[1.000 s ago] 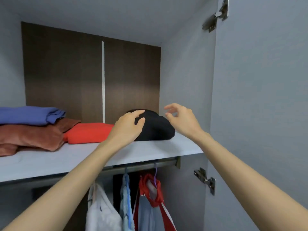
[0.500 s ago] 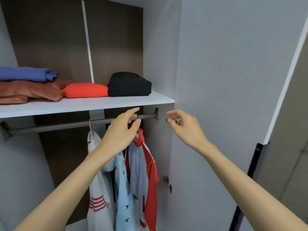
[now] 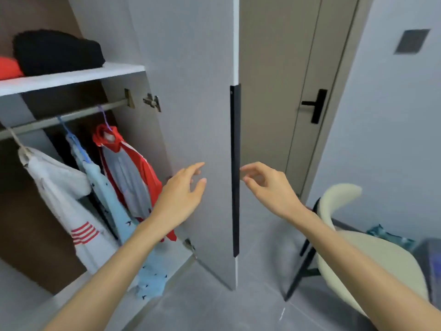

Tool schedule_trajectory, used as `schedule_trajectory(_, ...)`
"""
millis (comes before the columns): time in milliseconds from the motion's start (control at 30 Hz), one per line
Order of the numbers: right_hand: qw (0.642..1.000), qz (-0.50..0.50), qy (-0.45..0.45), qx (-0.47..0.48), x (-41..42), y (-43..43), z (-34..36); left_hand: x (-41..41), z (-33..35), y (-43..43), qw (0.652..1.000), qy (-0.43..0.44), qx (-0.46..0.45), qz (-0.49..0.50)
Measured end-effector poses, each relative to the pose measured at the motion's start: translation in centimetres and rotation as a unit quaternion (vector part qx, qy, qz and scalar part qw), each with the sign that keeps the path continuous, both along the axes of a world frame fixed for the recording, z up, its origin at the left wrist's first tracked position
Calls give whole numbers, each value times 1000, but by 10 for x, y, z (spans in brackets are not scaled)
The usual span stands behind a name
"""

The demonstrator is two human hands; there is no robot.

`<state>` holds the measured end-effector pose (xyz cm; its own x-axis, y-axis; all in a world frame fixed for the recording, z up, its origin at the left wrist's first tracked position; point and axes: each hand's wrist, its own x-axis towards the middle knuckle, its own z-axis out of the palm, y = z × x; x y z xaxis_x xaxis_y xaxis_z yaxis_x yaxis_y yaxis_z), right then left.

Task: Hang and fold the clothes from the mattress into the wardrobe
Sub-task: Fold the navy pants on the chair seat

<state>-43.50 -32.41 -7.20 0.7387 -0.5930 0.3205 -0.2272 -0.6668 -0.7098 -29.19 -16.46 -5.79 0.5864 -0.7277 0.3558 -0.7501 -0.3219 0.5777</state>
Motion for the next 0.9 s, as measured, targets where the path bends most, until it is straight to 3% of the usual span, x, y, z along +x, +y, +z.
schedule_trajectory(333, 964, -249, 59, 79, -266, -47, -87, -192, -75, -130, 966, 36, 100, -237)
schedule_trajectory(567, 894, -411, 79, 160, -457, -76, -151, -365, -135, -235, 912, 45, 182, -364)
schedule_trajectory(900, 785, -542, 112, 279, -644, -80, -257, -560, -236, -323, 833, 46, 296, -465)
